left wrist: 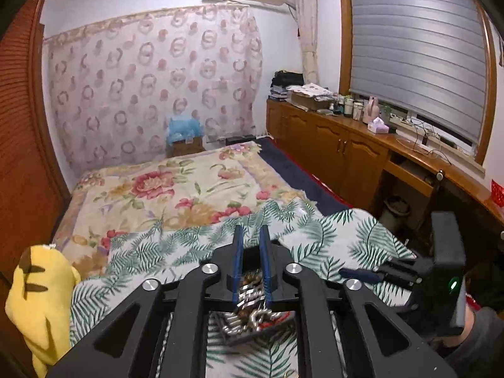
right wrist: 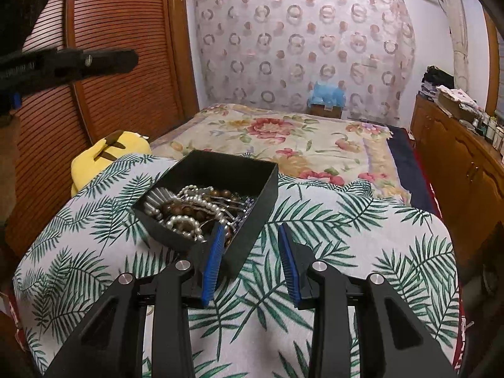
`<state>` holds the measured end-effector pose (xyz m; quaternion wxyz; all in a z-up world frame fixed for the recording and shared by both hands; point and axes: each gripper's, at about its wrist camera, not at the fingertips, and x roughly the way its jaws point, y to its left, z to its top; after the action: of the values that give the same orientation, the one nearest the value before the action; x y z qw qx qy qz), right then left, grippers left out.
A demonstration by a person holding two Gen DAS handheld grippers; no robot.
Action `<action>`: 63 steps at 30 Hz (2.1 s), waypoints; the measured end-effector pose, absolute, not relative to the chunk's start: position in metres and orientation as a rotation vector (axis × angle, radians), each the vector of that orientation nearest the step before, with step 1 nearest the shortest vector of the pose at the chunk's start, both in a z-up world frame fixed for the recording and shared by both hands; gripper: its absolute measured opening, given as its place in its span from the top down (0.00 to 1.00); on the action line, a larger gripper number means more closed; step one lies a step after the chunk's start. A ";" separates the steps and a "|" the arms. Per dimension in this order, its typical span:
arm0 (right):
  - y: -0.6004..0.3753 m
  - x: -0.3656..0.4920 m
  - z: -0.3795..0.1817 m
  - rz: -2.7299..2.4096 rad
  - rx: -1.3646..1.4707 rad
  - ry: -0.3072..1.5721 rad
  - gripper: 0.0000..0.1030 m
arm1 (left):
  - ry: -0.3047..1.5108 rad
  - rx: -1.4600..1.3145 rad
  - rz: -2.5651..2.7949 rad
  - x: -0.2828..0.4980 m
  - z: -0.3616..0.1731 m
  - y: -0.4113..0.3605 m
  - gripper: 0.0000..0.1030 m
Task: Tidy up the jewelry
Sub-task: 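Move both open tools from the box to the gold ring and small earring, then grasp the gold ring with the right tool while the left tool grasps the small gold earring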
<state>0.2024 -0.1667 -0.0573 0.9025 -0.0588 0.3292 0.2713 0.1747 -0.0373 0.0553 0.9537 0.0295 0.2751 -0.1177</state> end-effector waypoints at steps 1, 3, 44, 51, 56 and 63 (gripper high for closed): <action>-0.167 0.200 -0.058 0.565 -0.120 0.682 0.63 | 0.565 0.061 -0.235 0.171 0.050 -0.035 0.84; -0.166 0.194 -0.060 0.577 -0.122 0.686 0.63 | 0.577 0.069 -0.229 0.164 0.040 -0.030 0.83; -0.077 0.141 -0.116 0.785 -0.363 0.846 0.74 | 0.779 0.055 -0.183 0.075 -0.092 0.009 0.10; -0.091 0.138 -0.109 0.759 -0.325 0.827 0.74 | 0.803 0.069 -0.198 0.077 -0.097 0.000 0.10; -0.107 0.134 -0.102 0.730 -0.300 0.806 0.74 | 0.813 0.081 -0.221 0.080 -0.098 -0.009 0.10; -0.125 0.136 -0.101 0.693 -0.283 0.802 0.74 | 0.836 0.089 -0.289 0.087 -0.101 -0.029 0.16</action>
<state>0.1364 -0.1254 -0.1007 0.8532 -0.1344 0.3813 0.3295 0.0866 -0.0286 -0.1014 0.9029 0.0428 0.4042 -0.1397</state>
